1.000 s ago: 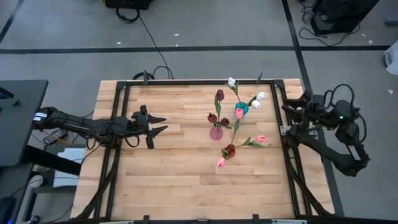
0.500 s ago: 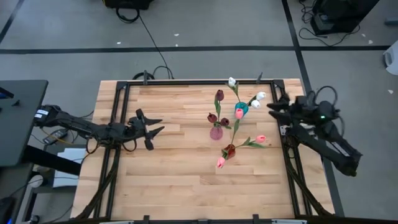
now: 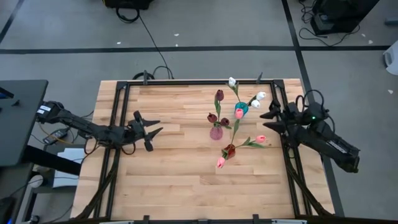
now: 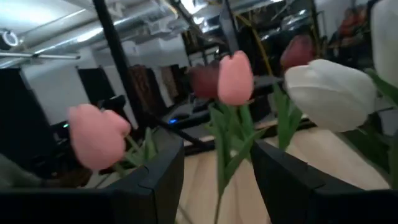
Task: Sort flowers into vase by color
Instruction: Return to Home Position
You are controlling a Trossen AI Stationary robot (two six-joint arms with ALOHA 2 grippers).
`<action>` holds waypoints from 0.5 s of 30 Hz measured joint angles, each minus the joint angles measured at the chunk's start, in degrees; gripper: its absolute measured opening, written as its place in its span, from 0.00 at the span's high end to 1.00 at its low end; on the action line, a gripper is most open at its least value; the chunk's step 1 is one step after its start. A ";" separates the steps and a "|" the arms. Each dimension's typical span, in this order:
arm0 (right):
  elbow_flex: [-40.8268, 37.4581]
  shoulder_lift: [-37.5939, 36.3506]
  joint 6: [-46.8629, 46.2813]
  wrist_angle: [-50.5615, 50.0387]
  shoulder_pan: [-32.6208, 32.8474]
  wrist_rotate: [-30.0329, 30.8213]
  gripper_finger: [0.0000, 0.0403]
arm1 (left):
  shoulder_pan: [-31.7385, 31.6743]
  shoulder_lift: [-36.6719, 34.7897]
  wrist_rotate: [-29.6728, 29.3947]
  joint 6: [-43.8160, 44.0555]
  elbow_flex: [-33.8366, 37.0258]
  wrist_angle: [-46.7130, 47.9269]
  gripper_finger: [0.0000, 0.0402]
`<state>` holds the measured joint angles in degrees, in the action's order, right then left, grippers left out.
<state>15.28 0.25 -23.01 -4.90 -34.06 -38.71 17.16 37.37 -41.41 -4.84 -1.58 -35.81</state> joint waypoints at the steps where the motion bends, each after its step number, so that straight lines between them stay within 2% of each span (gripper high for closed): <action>1: -0.91 0.00 0.12 0.97 0.56 1.42 0.51 | 0.46 0.02 -0.44 0.04 0.00 0.46 0.59; 4: -5.20 0.01 -1.05 5.57 2.00 6.06 0.51 | 1.56 0.00 -1.24 0.46 0.01 0.72 0.59; 7: -8.05 0.00 -1.24 10.87 2.93 6.30 0.51 | 2.92 0.01 -2.17 0.46 0.02 0.98 0.59; 10: -10.40 -0.02 -0.03 11.84 3.84 7.11 0.51 | 4.72 0.02 -4.49 0.01 0.02 0.93 0.59; 14: -14.87 0.00 0.64 15.15 5.18 13.14 0.51 | 7.33 0.00 -8.35 -1.51 0.00 0.36 0.59; 15: -14.92 0.02 0.90 13.44 5.51 14.03 0.51 | 8.00 0.00 -9.34 -2.20 0.02 0.00 0.59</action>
<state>0.36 0.28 -22.11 8.54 -28.55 -24.68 25.16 37.36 -50.75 -7.04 -1.56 -35.81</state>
